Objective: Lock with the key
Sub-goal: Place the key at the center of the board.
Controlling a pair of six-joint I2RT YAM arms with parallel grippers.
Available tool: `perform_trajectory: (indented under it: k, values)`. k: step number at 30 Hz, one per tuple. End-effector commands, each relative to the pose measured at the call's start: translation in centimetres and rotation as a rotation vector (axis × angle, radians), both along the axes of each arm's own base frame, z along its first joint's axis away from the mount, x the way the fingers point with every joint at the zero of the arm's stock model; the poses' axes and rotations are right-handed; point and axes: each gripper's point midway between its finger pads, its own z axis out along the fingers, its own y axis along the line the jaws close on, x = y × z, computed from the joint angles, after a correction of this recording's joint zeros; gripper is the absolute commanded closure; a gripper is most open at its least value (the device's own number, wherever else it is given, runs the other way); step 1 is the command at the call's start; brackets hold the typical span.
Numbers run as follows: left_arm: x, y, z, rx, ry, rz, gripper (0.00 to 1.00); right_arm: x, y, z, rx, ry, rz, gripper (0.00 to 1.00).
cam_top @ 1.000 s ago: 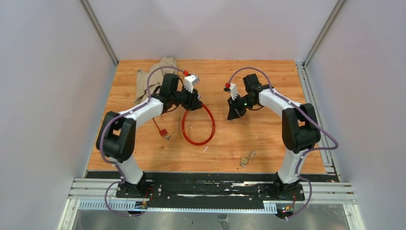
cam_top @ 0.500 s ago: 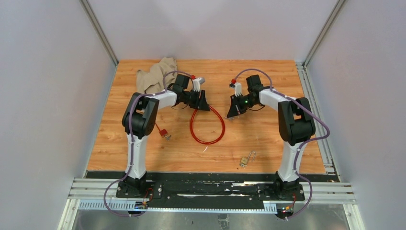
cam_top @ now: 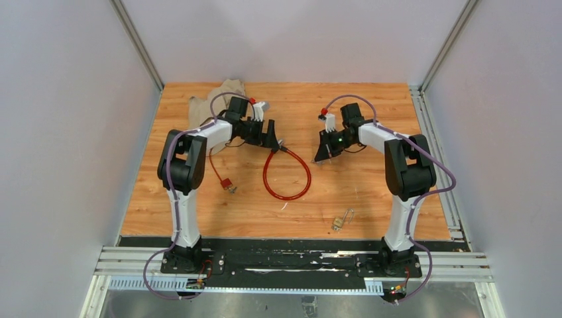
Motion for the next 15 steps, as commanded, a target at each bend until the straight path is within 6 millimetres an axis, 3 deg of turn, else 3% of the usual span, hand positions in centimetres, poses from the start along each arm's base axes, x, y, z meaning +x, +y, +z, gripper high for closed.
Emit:
perform_trajectory:
  k: [1,2,5,8,9,12,15]
  values:
    - [0.3,4.5,2.5,0.207,-0.145,0.065,0.08,-0.2,-0.4,-2.0,-0.067,0.044,-0.040,0.96]
    - [0.3,5.5,3.4,0.251,-0.190,0.081,0.08,-0.3,-0.4,-2.3,-0.078,0.042,-0.042,0.93]
    - [0.0,9.1,6.5,0.412,-0.325,0.134,0.04,-0.2,-0.6,-2.4,-0.110,0.012,-0.049,0.70]
    - [-1.5,13.4,8.2,0.610,-0.399,0.170,0.04,0.1,-0.9,-2.2,-0.136,-0.008,-0.048,0.53]
    - [-2.3,14.7,8.6,0.671,-0.419,0.152,0.05,0.4,-1.0,-0.9,-0.136,-0.044,-0.046,0.46]
    - [-6.4,16.8,8.1,0.795,-0.427,-0.033,0.06,1.1,-1.3,1.5,-0.147,-0.121,-0.035,0.34]
    - [-9.3,20.4,7.0,0.916,-0.307,-0.041,0.05,1.7,-1.5,4.3,-0.151,-0.202,-0.032,0.32]
